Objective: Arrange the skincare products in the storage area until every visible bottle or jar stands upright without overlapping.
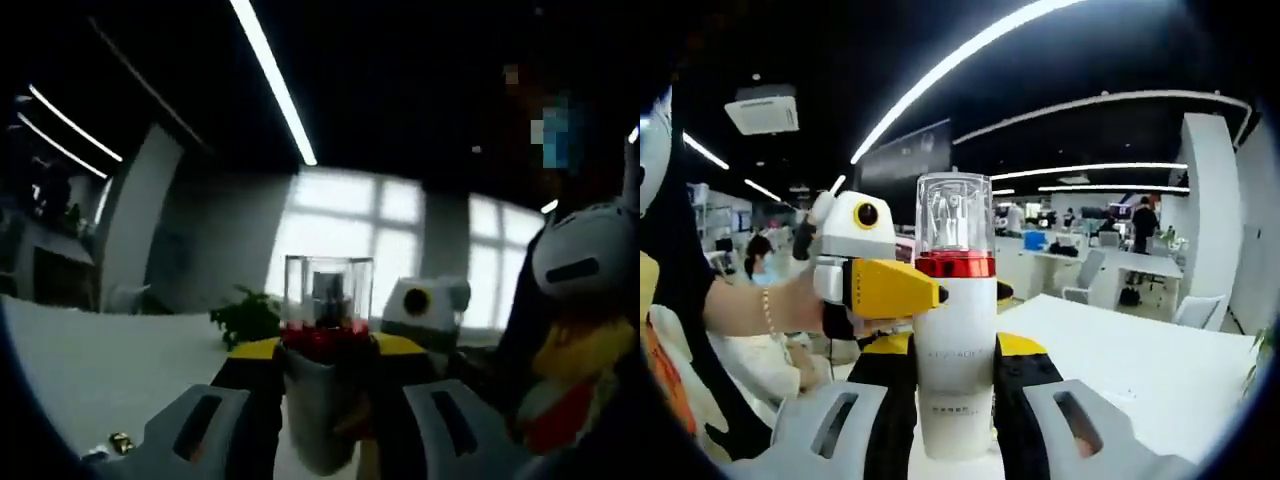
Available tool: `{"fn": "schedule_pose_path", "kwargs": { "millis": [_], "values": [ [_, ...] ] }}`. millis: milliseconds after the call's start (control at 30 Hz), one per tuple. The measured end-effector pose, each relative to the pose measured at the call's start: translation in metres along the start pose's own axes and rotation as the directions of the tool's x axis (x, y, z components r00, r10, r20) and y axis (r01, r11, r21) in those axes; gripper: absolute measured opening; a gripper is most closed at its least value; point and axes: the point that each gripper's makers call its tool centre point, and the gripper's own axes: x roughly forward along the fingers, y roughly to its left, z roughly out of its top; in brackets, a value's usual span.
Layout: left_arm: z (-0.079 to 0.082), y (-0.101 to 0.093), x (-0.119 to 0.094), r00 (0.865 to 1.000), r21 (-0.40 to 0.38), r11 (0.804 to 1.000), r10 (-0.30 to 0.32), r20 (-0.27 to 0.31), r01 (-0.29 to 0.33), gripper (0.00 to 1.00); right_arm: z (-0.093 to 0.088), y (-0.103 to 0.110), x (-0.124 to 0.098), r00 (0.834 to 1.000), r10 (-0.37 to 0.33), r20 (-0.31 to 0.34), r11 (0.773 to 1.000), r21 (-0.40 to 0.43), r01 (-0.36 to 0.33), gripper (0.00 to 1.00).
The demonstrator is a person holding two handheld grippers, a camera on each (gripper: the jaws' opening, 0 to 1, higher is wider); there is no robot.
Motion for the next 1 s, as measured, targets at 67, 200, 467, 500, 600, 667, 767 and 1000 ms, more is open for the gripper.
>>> {"fn": "schedule_pose_path", "kwargs": {
  "millis": [67,200,467,500,600,667,767,1000],
  "values": [
    [0.002,0.005,0.002,0.998,-0.021,0.998,0.054,0.019,-0.054,0.29,0.002,-0.004,0.001,1.000,-0.014,0.013,1.000,0.010,0.014,0.28],
    [0.003,0.016,0.004,0.981,-0.043,0.982,0.188,0.041,-0.186,0.27,0.003,-0.018,0.000,0.993,-0.120,0.010,0.991,-0.051,0.120,0.28],
    [-0.016,0.026,0.005,0.895,-0.074,0.892,0.444,-0.050,-0.447,0.24,-0.011,-0.035,-0.003,0.960,-0.276,-0.043,0.930,-0.265,0.255,0.28],
    [-0.018,0.026,0.005,0.887,-0.092,0.883,0.458,-0.051,-0.461,0.24,-0.013,-0.034,-0.003,0.959,-0.281,-0.049,0.926,-0.275,0.257,0.28],
    [-0.024,0.027,0.006,0.885,-0.062,0.883,0.463,-0.047,-0.465,0.23,-0.019,-0.036,-0.004,0.955,-0.291,-0.062,0.928,-0.259,0.266,0.28],
    [-0.025,0.029,0.005,0.891,-0.064,0.889,0.451,-0.062,-0.454,0.23,-0.022,-0.036,-0.006,0.954,-0.294,-0.064,0.928,-0.260,0.268,0.28],
    [-0.023,0.029,0.004,0.905,-0.097,0.900,0.420,-0.069,-0.425,0.23,-0.020,-0.035,-0.008,0.955,-0.290,-0.058,0.930,-0.254,0.267,0.29],
    [-0.021,0.025,-0.001,0.937,-0.089,0.935,0.335,-0.098,-0.343,0.22,-0.016,-0.022,-0.008,0.986,-0.165,-0.024,0.961,-0.228,0.155,0.30]
  ]
}}
